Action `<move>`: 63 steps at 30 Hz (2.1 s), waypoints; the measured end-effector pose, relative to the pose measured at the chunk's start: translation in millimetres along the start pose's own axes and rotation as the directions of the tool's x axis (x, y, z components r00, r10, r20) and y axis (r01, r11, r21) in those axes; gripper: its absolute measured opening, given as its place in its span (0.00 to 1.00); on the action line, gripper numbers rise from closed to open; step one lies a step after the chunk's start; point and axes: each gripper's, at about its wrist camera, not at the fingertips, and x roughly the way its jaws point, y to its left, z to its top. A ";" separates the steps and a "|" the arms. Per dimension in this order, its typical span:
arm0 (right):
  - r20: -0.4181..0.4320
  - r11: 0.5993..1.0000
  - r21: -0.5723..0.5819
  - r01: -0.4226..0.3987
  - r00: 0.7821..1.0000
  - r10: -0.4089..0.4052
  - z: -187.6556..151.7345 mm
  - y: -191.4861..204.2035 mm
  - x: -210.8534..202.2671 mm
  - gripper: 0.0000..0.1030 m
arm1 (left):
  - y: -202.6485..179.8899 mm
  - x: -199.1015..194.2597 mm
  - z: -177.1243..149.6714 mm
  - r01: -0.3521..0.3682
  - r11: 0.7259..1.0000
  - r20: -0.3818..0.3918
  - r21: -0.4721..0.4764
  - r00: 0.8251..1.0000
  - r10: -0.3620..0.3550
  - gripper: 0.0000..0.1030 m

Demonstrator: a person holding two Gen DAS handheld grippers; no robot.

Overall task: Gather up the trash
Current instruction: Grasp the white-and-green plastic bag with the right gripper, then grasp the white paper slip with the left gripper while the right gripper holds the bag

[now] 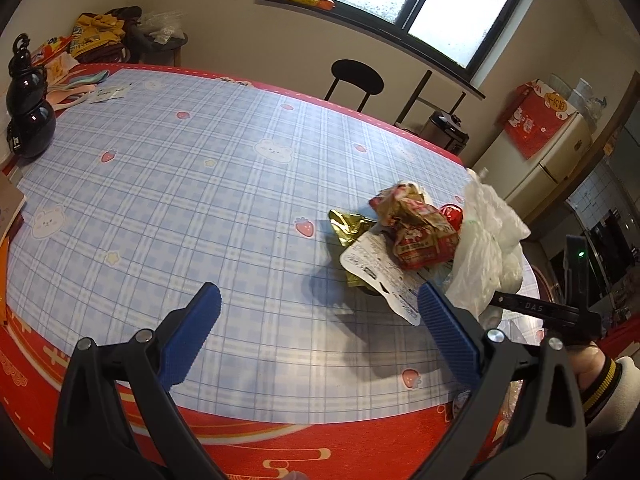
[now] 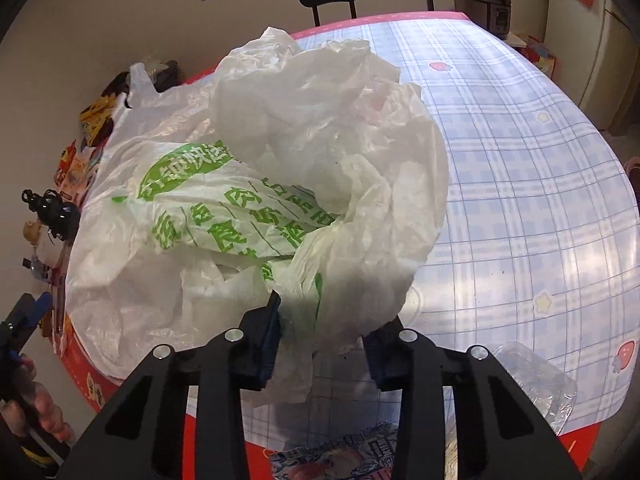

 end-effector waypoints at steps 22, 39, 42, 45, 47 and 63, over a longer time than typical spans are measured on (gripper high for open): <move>0.195 0.991 0.108 0.082 0.976 -0.102 -41.9 -49.0 -98.4 0.32 | -41.6 77.0 -20.3 0.159 0.986 -0.176 -0.058 0.970 -0.167 0.37; 0.184 0.982 0.140 0.124 0.971 -0.149 -48.2 -64.5 -114.0 0.32 | -39.6 145.0 -19.3 0.160 0.947 -0.177 -0.278 0.961 -0.214 0.29; 0.179 0.980 0.146 0.132 0.971 -0.157 -50.2 -66.4 -114.2 0.32 | -42.1 153.4 -18.0 0.181 0.939 -0.174 -0.294 0.955 -0.239 0.29; 0.171 0.979 0.153 0.138 0.972 -0.163 -50.6 -66.5 -112.5 0.32 | -44.8 165.6 -18.4 0.197 0.931 -0.174 -0.308 0.950 -0.259 0.29; 0.167 0.978 0.155 0.138 0.972 -0.164 -50.9 -67.4 -112.3 0.32 | -45.4 173.8 -17.2 0.211 0.921 -0.176 -0.328 0.944 -0.279 0.22; 0.260 0.994 0.098 0.043 0.963 -0.067 -30.3 -43.7 -126.0 0.32 | -65.2 37.0 19.1 0.155 0.988 0.060 0.018 0.986 -0.156 0.06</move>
